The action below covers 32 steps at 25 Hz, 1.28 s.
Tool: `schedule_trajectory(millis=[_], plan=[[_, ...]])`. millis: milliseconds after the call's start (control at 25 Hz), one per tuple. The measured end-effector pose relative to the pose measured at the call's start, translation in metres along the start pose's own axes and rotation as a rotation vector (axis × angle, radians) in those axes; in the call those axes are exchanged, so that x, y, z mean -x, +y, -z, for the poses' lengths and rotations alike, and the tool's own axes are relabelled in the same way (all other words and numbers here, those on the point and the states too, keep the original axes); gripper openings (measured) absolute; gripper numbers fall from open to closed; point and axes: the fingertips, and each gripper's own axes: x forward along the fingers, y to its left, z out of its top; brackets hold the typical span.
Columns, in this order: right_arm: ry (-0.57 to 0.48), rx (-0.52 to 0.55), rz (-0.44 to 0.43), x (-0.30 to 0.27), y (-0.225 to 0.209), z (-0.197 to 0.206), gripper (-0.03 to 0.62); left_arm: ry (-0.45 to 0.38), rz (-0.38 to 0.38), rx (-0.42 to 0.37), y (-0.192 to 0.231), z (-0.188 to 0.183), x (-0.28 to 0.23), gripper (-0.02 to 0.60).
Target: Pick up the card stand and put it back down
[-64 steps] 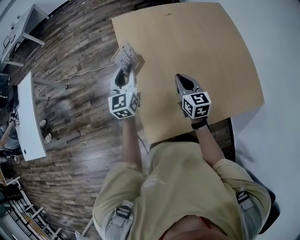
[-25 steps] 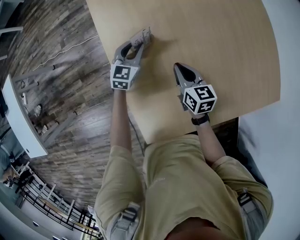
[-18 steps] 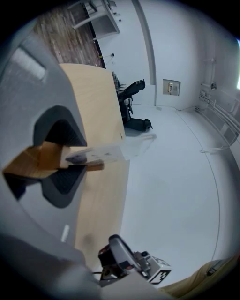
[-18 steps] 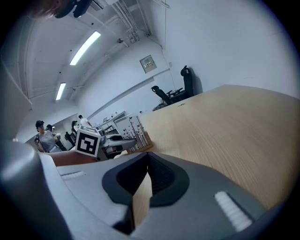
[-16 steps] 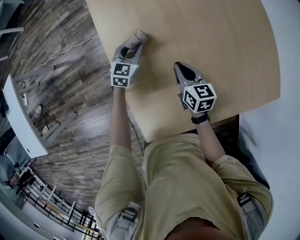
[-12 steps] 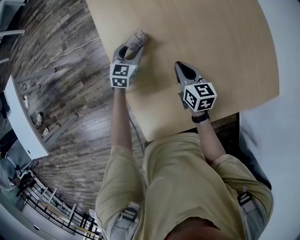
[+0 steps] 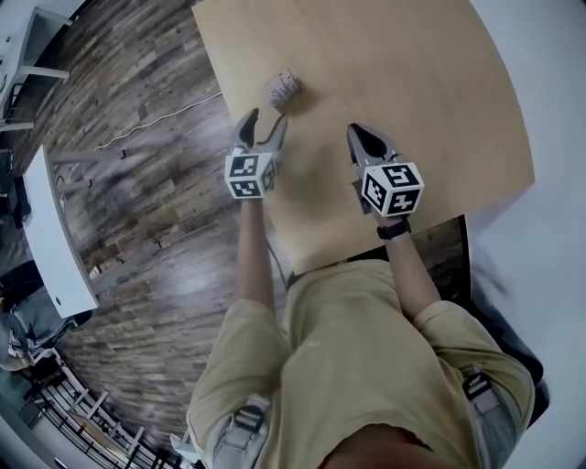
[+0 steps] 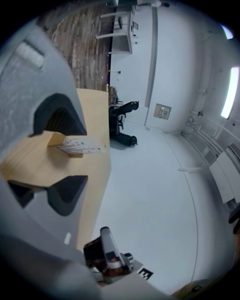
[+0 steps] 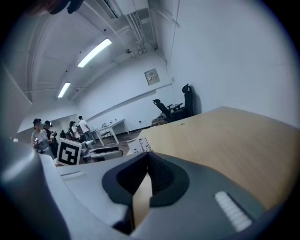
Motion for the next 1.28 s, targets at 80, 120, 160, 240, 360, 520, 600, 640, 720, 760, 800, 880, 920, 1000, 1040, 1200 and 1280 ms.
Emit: schedule_trajectory(millis=[80,120,160,240,360,520,600,640,720,760,800,880,920,1000,1040,1200,1280], plan=[[-0.022,0.035,-0.006,0.014,0.015,-0.015,0.005,-0.043,-0.026,0.017,-0.007,-0.020,0.022,0.248],[-0.032,0.055,-0.010,0.021,0.023,-0.022,0.005,-0.067,-0.036,0.021,-0.012,-0.031,0.033,0.231],[-0.042,0.074,-0.015,0.029,0.030,-0.029,0.005,-0.088,-0.045,0.021,-0.018,-0.041,0.044,0.209],[-0.064,0.111,-0.027,0.045,0.045,-0.042,0.005,-0.119,-0.063,0.016,-0.031,-0.060,0.066,0.177],[-0.100,0.161,-0.054,0.061,0.062,-0.062,0.005,-0.164,-0.100,0.016,-0.049,-0.088,0.097,0.130],[-0.156,0.228,-0.126,0.081,0.082,-0.088,0.005,-0.213,-0.169,-0.003,-0.077,-0.115,0.130,0.057],[-0.184,0.265,-0.168,0.095,0.092,-0.099,0.005,-0.232,-0.195,-0.026,-0.098,-0.128,0.145,0.003],[-0.198,0.285,-0.186,0.103,0.095,-0.104,0.005,-0.242,-0.208,-0.033,-0.110,-0.135,0.152,0.002],[-0.231,0.321,-0.202,0.123,0.098,-0.113,0.005,-0.265,-0.242,-0.044,-0.133,-0.150,0.165,0.002],[-0.247,0.334,-0.204,0.133,0.097,-0.116,0.005,-0.277,-0.263,-0.051,-0.145,-0.156,0.172,0.002],[-0.262,0.346,-0.206,0.145,0.095,-0.119,0.005,-0.287,-0.286,-0.061,-0.157,-0.161,0.179,0.002],[-0.282,0.364,-0.213,0.168,0.091,-0.121,0.005,-0.292,-0.334,-0.083,-0.179,-0.164,0.190,0.002],[-0.289,0.369,-0.218,0.179,0.088,-0.121,0.005,-0.290,-0.357,-0.097,-0.191,-0.164,0.194,0.002],[-0.300,0.373,-0.228,0.201,0.079,-0.121,0.005,-0.291,-0.387,-0.142,-0.217,-0.164,0.200,0.002],[-0.306,0.373,-0.232,0.211,0.074,-0.120,0.005,-0.291,-0.393,-0.160,-0.231,-0.163,0.203,0.002],[-0.324,0.364,-0.241,0.242,0.055,-0.115,0.005,-0.274,-0.383,-0.142,-0.278,-0.150,0.207,0.002],[-0.329,0.362,-0.252,0.254,0.049,-0.111,0.005,-0.265,-0.378,-0.129,-0.294,-0.142,0.209,0.002]])
